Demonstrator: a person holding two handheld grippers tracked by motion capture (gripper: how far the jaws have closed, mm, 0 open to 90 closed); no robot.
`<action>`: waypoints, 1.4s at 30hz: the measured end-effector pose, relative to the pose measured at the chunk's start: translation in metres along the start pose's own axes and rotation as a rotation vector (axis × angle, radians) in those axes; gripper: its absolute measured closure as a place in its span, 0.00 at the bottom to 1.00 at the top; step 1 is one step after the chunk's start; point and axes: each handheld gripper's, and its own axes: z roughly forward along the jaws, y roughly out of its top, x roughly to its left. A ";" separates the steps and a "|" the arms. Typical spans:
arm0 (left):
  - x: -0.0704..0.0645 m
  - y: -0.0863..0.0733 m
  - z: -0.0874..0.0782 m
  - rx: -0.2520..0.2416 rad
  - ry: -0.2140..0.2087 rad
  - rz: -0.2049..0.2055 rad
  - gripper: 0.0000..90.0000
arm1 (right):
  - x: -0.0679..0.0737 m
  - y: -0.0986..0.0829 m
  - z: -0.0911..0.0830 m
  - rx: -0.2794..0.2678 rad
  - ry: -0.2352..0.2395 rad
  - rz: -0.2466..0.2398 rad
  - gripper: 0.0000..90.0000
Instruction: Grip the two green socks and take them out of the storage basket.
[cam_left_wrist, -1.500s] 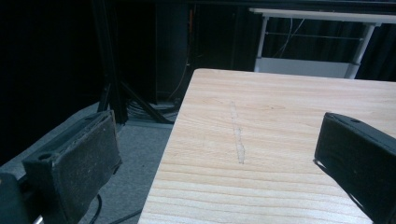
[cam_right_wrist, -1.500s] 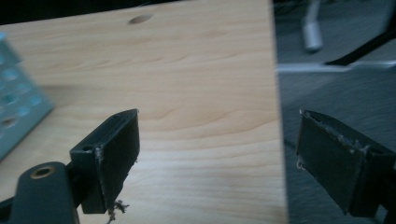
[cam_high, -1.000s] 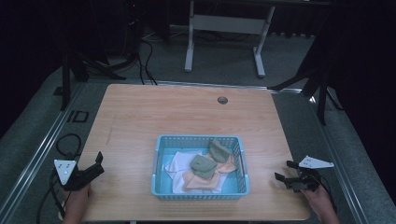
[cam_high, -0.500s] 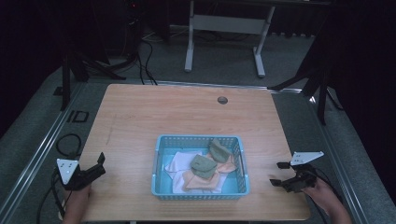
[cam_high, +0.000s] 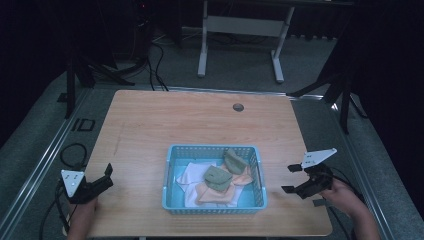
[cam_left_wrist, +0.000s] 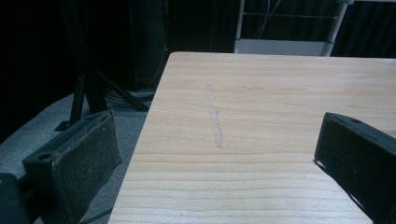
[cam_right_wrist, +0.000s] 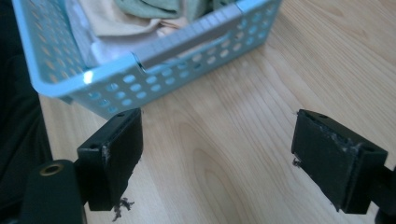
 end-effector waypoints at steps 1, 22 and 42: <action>0.000 0.000 0.000 0.000 0.000 0.000 0.01 | 0.000 0.000 0.000 0.000 0.000 0.000 0.18; 0.000 0.000 0.000 0.001 -0.005 -0.001 0.01 | 0.028 0.081 0.028 0.062 0.126 -0.160 0.18; 0.001 0.000 0.001 0.010 -0.014 -0.010 0.01 | 0.049 0.131 0.089 0.159 0.190 -0.174 0.12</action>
